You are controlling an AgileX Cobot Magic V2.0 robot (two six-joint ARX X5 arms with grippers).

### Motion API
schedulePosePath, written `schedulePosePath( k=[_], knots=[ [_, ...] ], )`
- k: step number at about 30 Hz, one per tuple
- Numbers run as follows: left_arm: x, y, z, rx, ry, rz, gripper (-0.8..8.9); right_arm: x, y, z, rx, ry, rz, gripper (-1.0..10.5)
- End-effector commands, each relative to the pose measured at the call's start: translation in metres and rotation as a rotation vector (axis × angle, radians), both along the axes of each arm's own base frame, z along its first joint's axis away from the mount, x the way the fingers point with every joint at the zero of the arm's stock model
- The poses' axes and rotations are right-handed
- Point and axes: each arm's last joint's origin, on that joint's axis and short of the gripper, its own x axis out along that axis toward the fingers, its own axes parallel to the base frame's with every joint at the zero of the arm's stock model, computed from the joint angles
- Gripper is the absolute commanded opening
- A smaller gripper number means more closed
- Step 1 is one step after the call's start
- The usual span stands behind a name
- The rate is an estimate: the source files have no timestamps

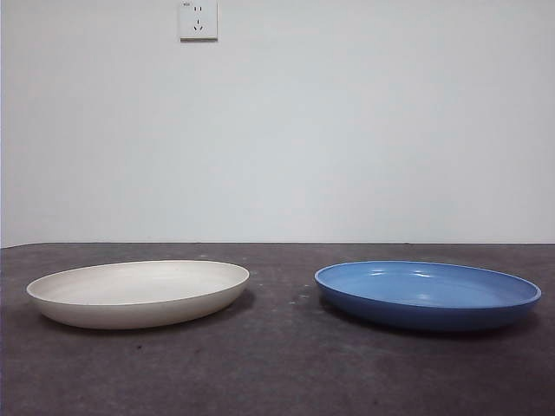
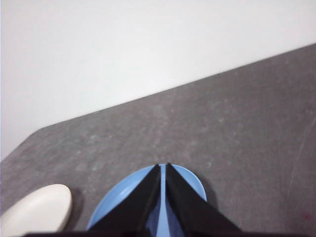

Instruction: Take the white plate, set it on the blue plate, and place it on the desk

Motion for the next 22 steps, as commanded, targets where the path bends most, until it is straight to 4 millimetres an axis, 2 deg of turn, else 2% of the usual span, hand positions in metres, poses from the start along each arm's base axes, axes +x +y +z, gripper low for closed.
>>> schedulePosePath(
  k=[1,6,10,17,22],
  knots=[
    [-0.003,-0.001,0.024,0.082,0.002,-0.068,0.13,-0.008,0.000,0.020,-0.038,-0.018,0.001,0.1],
    [0.003,-0.004,0.053,0.165,0.074,-0.176,0.13,-0.017,0.000,0.049,-0.127,0.055,0.015,0.1],
    [0.010,-0.006,0.069,0.179,0.111,-0.275,0.13,-0.015,0.001,0.068,-0.212,0.171,0.076,0.1],
    [0.021,-0.011,0.084,0.203,0.210,-0.436,0.13,0.006,0.004,0.100,-0.294,0.390,0.260,0.1],
    [0.027,-0.019,0.089,0.237,0.293,-0.549,0.13,0.024,0.006,0.114,-0.328,0.486,0.357,0.1]
  ],
)
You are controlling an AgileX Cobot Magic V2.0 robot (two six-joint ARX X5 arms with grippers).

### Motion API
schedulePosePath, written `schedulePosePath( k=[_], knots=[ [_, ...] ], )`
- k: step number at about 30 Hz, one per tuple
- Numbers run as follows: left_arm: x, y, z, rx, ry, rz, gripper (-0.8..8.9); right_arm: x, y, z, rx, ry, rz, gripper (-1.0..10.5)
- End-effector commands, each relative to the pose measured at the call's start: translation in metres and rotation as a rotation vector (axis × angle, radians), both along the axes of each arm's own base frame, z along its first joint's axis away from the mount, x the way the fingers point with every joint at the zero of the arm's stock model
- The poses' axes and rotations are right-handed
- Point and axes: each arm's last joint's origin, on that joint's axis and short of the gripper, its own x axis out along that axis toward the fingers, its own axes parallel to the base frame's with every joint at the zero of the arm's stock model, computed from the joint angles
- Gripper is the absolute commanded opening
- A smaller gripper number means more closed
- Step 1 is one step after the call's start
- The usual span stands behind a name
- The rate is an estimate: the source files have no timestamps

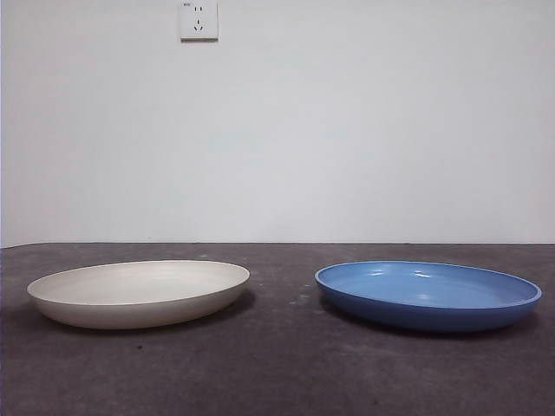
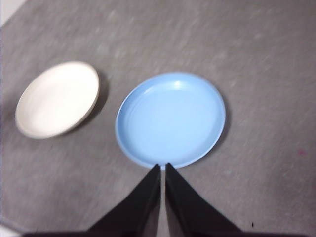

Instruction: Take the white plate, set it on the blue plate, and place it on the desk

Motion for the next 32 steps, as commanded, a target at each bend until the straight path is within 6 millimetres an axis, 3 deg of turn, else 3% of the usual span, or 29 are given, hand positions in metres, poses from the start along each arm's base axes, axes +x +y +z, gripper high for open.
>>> schedulePosePath(
  k=[1,7,15,18,21,23,32],
  knots=[
    [0.003,-0.006,0.011,0.034,-0.010,-0.098,0.13,0.009,0.001,0.008,-0.045,0.010,0.072,0.1],
    [0.010,-0.018,0.019,0.072,0.055,-0.226,0.13,0.023,0.008,0.008,-0.055,0.105,0.148,0.1],
    [0.014,-0.022,0.017,0.075,0.077,-0.247,0.40,0.025,0.015,0.005,-0.065,0.142,0.223,0.1],
    [0.014,-0.022,0.017,0.076,0.078,-0.247,1.59,0.025,0.016,0.005,-0.065,0.142,0.228,1.1],
    [0.014,-0.022,0.017,0.075,0.079,-0.246,3.67,0.025,0.016,0.005,-0.058,0.141,0.220,3.4],
    [0.014,-0.022,0.017,0.073,0.080,-0.244,4.73,0.026,0.016,0.006,-0.050,0.138,0.212,4.2],
    [0.026,-0.023,0.015,0.088,0.090,-0.195,4.79,0.026,0.016,0.006,-0.049,0.133,0.211,4.2]
  ],
)
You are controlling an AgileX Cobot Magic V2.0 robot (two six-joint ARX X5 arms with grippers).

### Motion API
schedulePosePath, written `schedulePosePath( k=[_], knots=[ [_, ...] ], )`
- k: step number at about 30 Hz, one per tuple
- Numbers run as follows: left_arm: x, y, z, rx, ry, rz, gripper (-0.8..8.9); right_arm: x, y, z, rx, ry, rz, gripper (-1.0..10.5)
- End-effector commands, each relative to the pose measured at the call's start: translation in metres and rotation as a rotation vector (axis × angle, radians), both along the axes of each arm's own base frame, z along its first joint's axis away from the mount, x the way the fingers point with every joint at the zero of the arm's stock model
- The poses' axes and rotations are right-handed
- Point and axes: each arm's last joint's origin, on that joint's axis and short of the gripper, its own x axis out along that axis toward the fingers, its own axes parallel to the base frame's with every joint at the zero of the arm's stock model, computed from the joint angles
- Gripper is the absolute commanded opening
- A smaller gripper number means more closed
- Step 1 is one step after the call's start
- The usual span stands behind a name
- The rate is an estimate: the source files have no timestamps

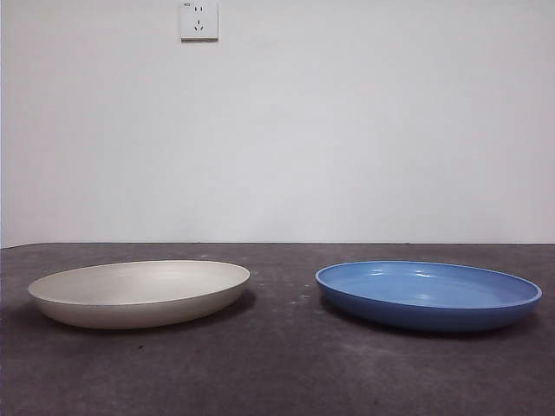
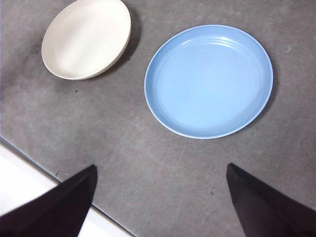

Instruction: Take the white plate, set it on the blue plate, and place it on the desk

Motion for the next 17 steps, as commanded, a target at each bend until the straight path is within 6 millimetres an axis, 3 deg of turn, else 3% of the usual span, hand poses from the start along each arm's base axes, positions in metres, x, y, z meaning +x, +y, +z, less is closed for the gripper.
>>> schedulePosePath(
  k=[1,10,17],
  knots=[
    [0.010,-0.001,0.005,0.013,-0.017,0.048,4.79,0.001,0.001,0.005,0.010,-0.015,0.000,4.2],
    [0.062,-0.009,-0.008,0.073,0.013,0.179,4.77,0.001,0.001,0.005,0.010,-0.015,0.000,4.2],
    [0.111,-0.016,-0.031,0.189,0.086,0.264,4.76,0.001,0.001,0.005,0.010,-0.015,0.000,4.2]
  ],
)
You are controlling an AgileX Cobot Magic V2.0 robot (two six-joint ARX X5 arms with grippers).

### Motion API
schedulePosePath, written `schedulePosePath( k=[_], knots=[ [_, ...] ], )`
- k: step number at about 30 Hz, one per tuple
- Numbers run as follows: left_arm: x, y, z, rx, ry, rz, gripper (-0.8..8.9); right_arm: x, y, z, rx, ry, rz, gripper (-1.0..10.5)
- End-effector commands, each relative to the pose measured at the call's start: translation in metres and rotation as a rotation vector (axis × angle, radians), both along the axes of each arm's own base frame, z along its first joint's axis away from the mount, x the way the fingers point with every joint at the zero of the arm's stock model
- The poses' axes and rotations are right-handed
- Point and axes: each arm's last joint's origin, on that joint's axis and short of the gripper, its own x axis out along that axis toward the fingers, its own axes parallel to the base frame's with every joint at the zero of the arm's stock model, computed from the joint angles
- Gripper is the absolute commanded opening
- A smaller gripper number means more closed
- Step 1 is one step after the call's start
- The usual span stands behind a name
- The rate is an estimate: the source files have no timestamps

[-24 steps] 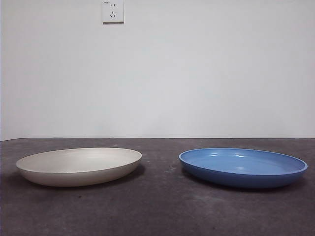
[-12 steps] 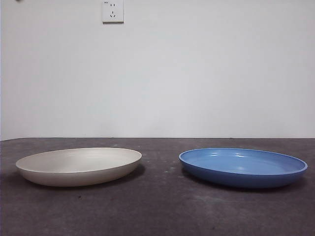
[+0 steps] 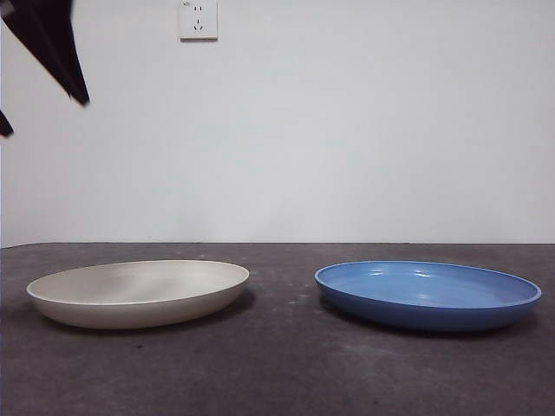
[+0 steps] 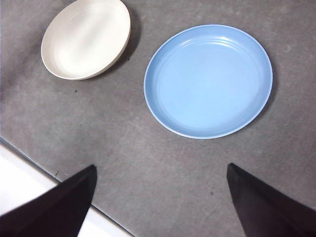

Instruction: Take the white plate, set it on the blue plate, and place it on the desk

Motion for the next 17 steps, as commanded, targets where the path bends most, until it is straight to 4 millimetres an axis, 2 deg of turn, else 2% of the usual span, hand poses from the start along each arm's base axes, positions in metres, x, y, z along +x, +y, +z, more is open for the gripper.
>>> schedulePosePath(
  k=[1,7,13,17],
  knots=[
    [0.022,-0.003,-0.008,0.025,0.033,0.022,4.74,0.001,0.001,0.005,0.010,-0.016,0.000,4.2],
    [0.057,-0.008,-0.045,0.060,0.134,0.039,4.68,0.001,0.001,0.005,0.010,-0.018,0.000,4.2],
    [0.080,-0.010,-0.079,0.098,0.208,0.053,4.68,0.001,0.001,0.005,0.010,-0.017,0.000,4.2],
    [0.091,-0.011,-0.095,0.101,0.225,0.056,4.68,0.001,0.001,0.005,0.010,-0.017,0.000,4.2]
  ],
)
